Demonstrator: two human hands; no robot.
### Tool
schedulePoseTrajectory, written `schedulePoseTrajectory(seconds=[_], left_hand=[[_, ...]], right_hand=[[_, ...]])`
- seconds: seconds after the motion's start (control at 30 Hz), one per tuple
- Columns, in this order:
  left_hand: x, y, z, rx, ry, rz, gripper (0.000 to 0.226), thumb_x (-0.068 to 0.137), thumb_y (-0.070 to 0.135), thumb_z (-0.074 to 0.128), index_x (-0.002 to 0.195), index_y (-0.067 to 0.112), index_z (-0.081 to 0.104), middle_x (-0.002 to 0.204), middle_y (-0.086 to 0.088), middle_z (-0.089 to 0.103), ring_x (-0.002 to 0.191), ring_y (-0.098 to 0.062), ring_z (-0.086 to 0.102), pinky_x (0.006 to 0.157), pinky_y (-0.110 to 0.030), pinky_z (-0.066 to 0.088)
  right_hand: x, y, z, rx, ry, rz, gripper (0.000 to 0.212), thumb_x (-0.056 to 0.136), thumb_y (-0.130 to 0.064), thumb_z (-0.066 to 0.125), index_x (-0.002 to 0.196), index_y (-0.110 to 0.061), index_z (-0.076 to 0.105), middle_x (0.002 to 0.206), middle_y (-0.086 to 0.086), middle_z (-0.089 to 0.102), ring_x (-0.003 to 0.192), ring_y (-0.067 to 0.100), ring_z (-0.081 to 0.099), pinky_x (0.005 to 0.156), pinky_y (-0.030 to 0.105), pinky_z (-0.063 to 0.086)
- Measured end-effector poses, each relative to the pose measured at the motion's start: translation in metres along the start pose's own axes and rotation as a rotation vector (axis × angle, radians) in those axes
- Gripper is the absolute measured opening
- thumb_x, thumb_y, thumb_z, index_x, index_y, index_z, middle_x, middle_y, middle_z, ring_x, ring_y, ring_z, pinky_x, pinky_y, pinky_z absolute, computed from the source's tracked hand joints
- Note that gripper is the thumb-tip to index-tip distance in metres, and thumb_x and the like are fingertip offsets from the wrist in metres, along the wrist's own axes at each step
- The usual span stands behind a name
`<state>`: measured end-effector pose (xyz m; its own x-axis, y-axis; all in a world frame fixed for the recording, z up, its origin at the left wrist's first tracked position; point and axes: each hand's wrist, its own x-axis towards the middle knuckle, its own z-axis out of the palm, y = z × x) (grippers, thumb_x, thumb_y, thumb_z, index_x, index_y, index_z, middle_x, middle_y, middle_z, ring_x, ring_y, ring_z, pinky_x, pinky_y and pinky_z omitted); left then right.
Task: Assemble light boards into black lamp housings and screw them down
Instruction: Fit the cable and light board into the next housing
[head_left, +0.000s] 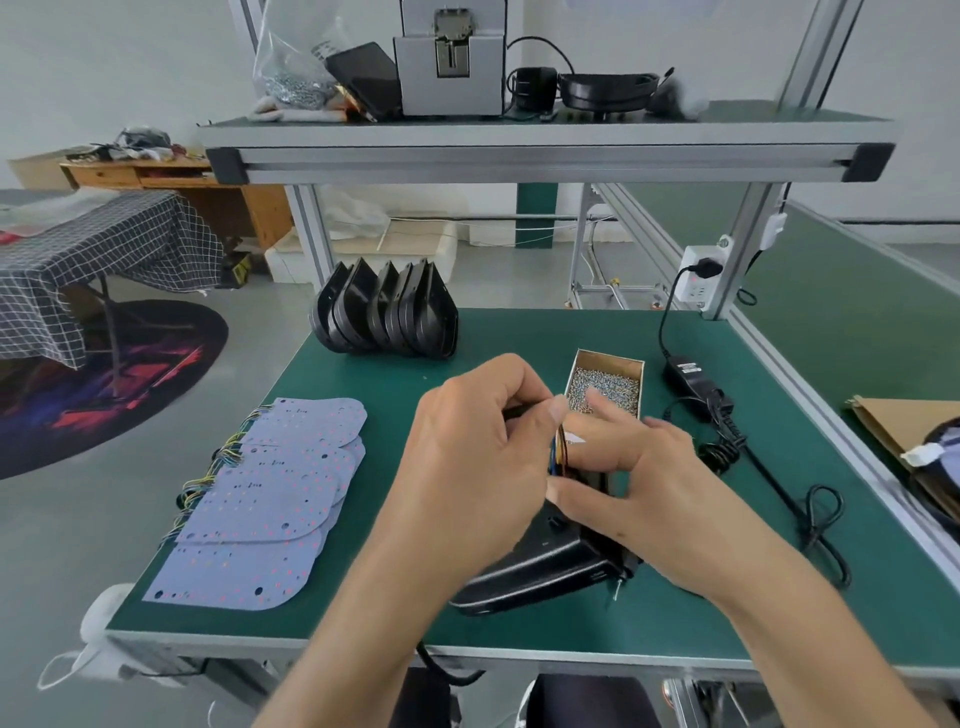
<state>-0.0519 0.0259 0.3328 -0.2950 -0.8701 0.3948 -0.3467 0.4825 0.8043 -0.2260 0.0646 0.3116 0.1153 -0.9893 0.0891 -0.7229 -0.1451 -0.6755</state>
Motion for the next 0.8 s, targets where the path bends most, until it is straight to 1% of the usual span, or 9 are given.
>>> schedulePoseTrajectory(seconds=[0.1,0.23,0.3,0.4,0.5,0.57,0.63,0.73,0.8], left_hand=[[-0.001,0.001,0.003,0.011,-0.018,0.000,0.028,0.099,0.019,0.067,0.073,0.024,0.060,0.049,0.013,0.047,0.045,-0.008,0.035,0.045,-0.016,0.031],[-0.002,0.002,0.008,0.017,-0.035,0.007,0.027,0.099,0.018,0.067,0.073,0.024,0.060,0.051,0.011,0.049,0.047,-0.009,0.036,0.046,-0.018,0.031],[-0.003,0.001,0.010,0.031,-0.028,0.020,0.026,0.098,0.017,0.067,0.073,0.023,0.060,0.053,0.011,0.051,0.049,-0.009,0.037,0.047,-0.018,0.031],[-0.005,-0.003,0.011,0.069,-0.035,0.018,0.025,0.097,0.019,0.067,0.074,0.021,0.061,0.053,0.013,0.050,0.050,-0.010,0.037,0.048,-0.018,0.031],[-0.005,-0.009,0.008,0.034,-0.001,-0.001,0.026,0.098,0.020,0.068,0.073,0.020,0.060,0.051,0.013,0.046,0.049,-0.010,0.035,0.047,-0.016,0.027],[-0.003,-0.010,0.004,0.010,0.017,0.000,0.026,0.099,0.019,0.068,0.074,0.020,0.059,0.050,0.014,0.046,0.047,-0.009,0.034,0.047,-0.015,0.026],[-0.004,-0.009,0.004,0.035,0.025,0.003,0.026,0.098,0.020,0.069,0.073,0.020,0.059,0.050,0.014,0.048,0.047,-0.009,0.036,0.047,-0.015,0.026],[-0.009,-0.001,0.007,0.026,0.041,0.012,0.028,0.098,0.019,0.069,0.072,0.022,0.058,0.054,0.016,0.052,0.048,-0.007,0.042,0.047,-0.012,0.028],[-0.012,0.001,0.008,0.003,0.049,0.019,0.029,0.098,0.018,0.068,0.072,0.024,0.057,0.055,0.017,0.054,0.050,-0.006,0.045,0.048,-0.011,0.030]], right_hand=[[-0.001,-0.002,-0.007,-0.124,-0.052,0.024,0.025,0.088,-0.058,0.057,0.075,-0.079,0.054,0.163,-0.031,0.026,0.156,-0.007,-0.002,0.128,0.046,-0.002],[-0.001,-0.001,-0.010,-0.159,-0.089,0.025,0.045,0.095,-0.048,0.059,0.067,-0.081,0.047,0.167,-0.027,0.022,0.159,0.003,-0.003,0.127,0.052,-0.005],[-0.001,0.001,-0.009,-0.177,-0.100,0.021,0.045,0.097,-0.046,0.057,0.066,-0.078,0.048,0.168,-0.025,0.021,0.160,0.005,-0.004,0.126,0.053,-0.007],[-0.002,0.008,-0.005,-0.201,-0.120,0.038,0.027,0.099,-0.050,0.054,0.080,-0.068,0.059,0.169,-0.026,0.015,0.159,0.003,-0.008,0.127,0.051,-0.009],[-0.003,0.012,-0.003,-0.171,-0.078,0.016,0.020,0.101,-0.051,0.058,0.109,-0.069,0.059,0.170,-0.027,0.009,0.157,-0.003,-0.009,0.128,0.048,-0.010],[-0.006,0.009,-0.003,-0.005,-0.003,-0.013,0.029,0.096,-0.053,0.064,0.112,-0.076,0.057,0.165,-0.034,0.016,0.154,-0.012,-0.002,0.129,0.043,-0.008],[-0.007,0.005,0.000,0.055,0.086,-0.027,0.031,0.093,-0.052,0.068,0.097,-0.081,0.058,0.160,-0.037,0.026,0.152,-0.015,0.006,0.127,0.038,-0.005],[-0.006,-0.002,0.017,0.034,0.170,0.040,0.010,0.091,-0.050,0.066,0.088,-0.057,0.073,0.153,-0.034,0.045,0.154,-0.009,0.013,0.127,0.043,-0.005],[-0.007,-0.002,0.026,0.050,0.190,0.056,0.017,0.090,-0.051,0.059,0.094,-0.047,0.076,0.145,-0.037,0.053,0.155,-0.008,0.012,0.126,0.044,-0.010]])
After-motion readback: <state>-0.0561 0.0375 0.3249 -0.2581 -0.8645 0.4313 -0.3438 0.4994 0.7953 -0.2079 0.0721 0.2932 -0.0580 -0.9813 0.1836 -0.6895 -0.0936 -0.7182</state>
